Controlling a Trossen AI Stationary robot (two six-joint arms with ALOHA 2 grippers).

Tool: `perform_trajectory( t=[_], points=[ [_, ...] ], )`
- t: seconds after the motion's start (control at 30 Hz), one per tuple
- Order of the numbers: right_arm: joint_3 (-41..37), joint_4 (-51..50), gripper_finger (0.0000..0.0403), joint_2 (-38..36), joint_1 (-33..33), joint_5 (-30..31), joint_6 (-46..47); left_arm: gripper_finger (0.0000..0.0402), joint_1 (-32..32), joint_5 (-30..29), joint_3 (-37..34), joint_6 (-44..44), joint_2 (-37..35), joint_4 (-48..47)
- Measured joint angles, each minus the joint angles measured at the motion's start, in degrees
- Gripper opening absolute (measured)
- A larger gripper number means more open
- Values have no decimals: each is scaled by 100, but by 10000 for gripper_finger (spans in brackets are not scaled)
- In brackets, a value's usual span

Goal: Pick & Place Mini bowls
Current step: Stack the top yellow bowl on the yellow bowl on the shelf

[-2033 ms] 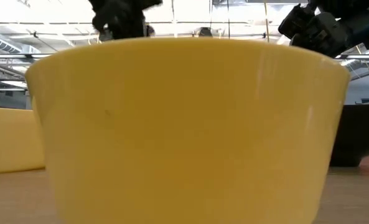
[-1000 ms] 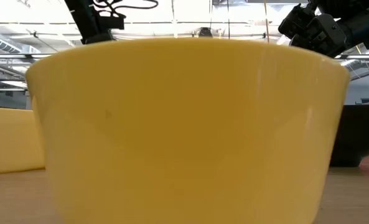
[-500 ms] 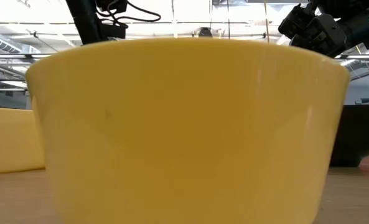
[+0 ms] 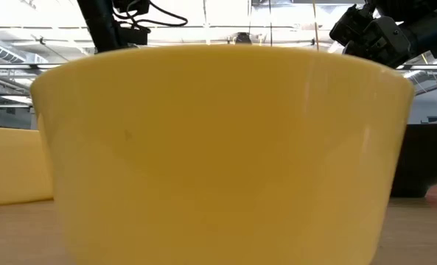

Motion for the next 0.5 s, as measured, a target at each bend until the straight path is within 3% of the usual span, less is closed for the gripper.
perform_trajectory(
  t=[0.17,0.5],
  points=[
    [0,1,130,0,0,0,0,56,0,-1,0,-14,0,2],
    [0,9,130,0,0,0,0,144,-2,-9,63,332,-86,-80]
  ],
)
